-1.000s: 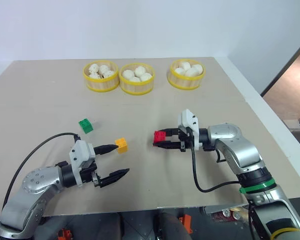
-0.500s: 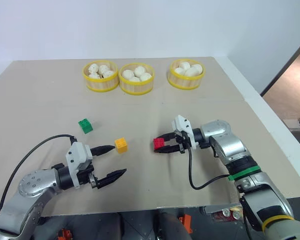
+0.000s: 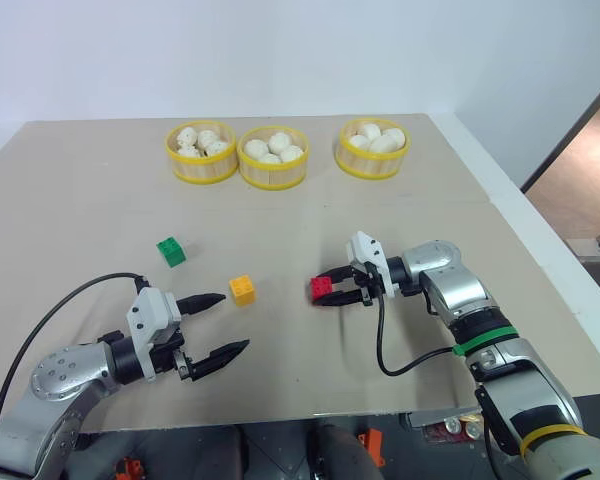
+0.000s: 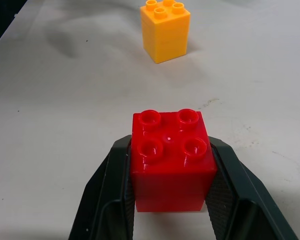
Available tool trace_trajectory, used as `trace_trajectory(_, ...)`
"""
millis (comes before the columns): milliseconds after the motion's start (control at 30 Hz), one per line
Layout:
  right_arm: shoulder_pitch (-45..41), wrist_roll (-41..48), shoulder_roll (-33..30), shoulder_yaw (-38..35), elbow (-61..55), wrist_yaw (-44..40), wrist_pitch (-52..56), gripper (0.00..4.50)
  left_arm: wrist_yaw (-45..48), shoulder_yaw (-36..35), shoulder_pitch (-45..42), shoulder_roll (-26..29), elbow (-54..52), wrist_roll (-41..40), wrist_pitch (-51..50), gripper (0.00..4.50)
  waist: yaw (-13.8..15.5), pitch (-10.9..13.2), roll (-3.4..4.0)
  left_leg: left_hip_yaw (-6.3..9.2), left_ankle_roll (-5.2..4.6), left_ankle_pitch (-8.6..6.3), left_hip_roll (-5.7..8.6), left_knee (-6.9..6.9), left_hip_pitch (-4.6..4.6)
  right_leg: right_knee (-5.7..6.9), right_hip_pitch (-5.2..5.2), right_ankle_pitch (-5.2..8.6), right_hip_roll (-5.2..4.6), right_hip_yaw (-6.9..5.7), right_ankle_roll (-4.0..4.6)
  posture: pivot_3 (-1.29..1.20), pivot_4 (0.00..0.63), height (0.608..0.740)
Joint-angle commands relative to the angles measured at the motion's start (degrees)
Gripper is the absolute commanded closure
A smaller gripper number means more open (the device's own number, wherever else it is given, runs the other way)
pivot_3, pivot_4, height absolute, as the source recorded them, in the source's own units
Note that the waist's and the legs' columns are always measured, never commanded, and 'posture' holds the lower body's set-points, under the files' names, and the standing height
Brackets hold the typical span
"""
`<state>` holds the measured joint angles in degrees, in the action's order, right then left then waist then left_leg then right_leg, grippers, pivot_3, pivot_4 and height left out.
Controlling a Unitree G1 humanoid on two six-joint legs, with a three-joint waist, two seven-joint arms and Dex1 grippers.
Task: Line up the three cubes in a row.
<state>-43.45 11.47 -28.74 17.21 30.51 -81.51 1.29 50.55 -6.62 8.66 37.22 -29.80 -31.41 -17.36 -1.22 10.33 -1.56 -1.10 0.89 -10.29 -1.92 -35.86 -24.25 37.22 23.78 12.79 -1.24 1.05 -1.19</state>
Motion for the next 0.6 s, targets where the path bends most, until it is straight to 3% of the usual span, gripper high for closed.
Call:
trace_trajectory(33, -0.1, 0.0, -0.9, -1.7, -0.8, -1.5, -1.3, 3.23, 0.6, -1.1, -0.1, 0.8, -1.2, 0.3, 1.5, 0.0, 0.0, 0.0, 0.0, 0.0, 0.0, 0.0, 0.0, 0.0, 0.0, 0.0, 0.0, 0.0, 0.0, 0.0, 0.0, 0.0, 0.15, 0.74)
trace_trajectory(367, 1.5, 1.0, -1.6, -2.5, -3.2, -1.2, -0.7, 3.23, 1.9, -1.3, -0.1, 0.8, 0.4, 0.9, 3.0, 0.0, 0.0, 0.0, 0.0, -0.03, 0.0, 0.0, -0.01, 0.0, 0.0, 0.01, 0.01, 0.0, 0.0, 0.02, 0.01, 0.0, 0.15, 0.74)
trace_trajectory(600, -3.0, 2.3, 0.2, -4.7, -1.2, -0.5, 3.5, 3.23, 2.3, -1.4, -0.2, 0.9, -0.1, 0.7, 3.0, 0.0, 0.0, 0.0, 0.0, -0.24, 0.0, 0.0, -0.14, -0.01, 0.01, 0.03, 0.11, -0.12, 0.03, 0.05, 0.13, 0.0, 0.15, 0.74)
